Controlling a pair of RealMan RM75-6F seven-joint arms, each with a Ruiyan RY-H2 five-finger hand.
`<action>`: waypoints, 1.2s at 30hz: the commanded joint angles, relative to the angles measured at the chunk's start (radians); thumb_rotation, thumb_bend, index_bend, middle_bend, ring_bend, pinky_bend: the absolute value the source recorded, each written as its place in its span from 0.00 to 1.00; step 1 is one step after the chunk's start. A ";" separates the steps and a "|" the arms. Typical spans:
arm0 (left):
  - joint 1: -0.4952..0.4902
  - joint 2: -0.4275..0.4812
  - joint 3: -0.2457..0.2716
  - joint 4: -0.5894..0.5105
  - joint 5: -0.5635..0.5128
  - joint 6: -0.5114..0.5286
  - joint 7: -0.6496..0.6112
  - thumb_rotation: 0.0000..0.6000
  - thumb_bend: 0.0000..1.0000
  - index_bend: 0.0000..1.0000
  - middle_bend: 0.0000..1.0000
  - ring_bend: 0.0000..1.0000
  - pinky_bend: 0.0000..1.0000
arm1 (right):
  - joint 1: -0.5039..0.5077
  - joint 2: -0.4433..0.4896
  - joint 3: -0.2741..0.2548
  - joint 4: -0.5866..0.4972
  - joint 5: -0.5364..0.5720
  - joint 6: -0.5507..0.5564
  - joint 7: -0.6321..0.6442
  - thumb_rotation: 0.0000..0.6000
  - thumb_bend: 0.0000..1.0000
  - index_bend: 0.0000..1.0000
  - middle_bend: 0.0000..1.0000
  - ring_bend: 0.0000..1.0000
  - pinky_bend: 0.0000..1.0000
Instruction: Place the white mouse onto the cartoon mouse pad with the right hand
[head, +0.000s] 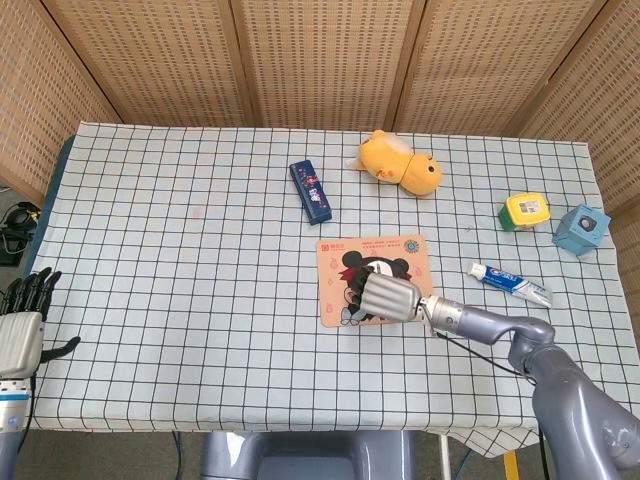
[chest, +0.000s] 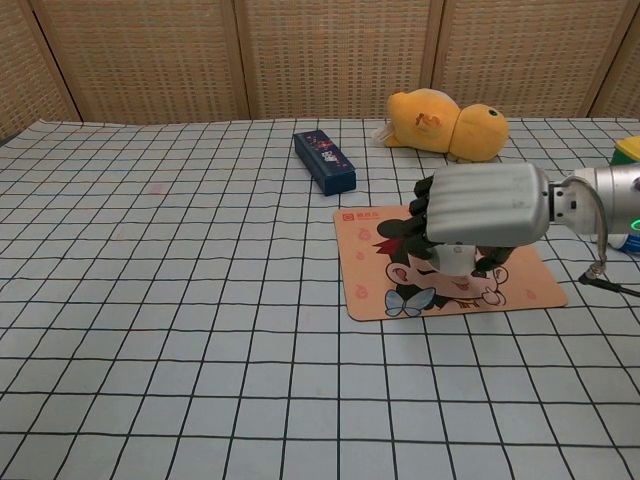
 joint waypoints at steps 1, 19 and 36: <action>-0.002 -0.002 -0.002 0.005 -0.008 -0.009 -0.001 1.00 0.00 0.00 0.00 0.00 0.00 | 0.010 -0.029 -0.012 0.048 0.005 0.001 0.032 1.00 0.15 0.83 0.62 0.48 0.47; -0.003 -0.001 -0.003 0.004 -0.008 -0.003 0.001 1.00 0.00 0.00 0.00 0.00 0.00 | 0.000 -0.094 -0.045 0.182 0.040 0.021 0.030 1.00 0.14 0.60 0.33 0.19 0.03; 0.002 0.007 0.000 -0.012 0.003 0.014 0.001 1.00 0.00 0.00 0.00 0.00 0.00 | -0.075 -0.001 -0.053 0.087 0.086 0.089 -0.093 1.00 0.13 0.37 0.12 0.00 0.00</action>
